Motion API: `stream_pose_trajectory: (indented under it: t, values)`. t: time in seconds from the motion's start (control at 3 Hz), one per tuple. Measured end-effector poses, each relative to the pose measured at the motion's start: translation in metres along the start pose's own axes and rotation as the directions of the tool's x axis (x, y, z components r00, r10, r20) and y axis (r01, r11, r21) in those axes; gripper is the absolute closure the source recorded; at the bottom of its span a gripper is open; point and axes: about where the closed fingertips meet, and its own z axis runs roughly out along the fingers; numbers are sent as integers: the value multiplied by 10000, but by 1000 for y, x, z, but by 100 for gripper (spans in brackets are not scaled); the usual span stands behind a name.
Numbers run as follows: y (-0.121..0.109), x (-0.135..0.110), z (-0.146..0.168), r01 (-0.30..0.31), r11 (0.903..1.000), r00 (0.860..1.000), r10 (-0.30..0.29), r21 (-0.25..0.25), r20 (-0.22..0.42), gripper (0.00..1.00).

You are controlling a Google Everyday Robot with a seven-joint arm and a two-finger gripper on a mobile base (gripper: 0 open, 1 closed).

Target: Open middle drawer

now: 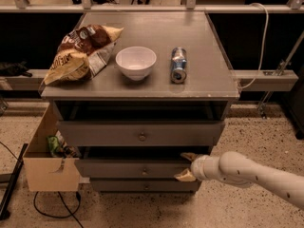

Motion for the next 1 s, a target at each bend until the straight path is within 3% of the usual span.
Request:
stream_pose_trajectory:
  t: [0.33, 1.0]
  values:
    - [0, 0, 0, 0, 10000, 10000, 0, -1, 0, 0]
    - [-2, 7, 13, -115, 9999, 9997, 113, -97, -201, 0]
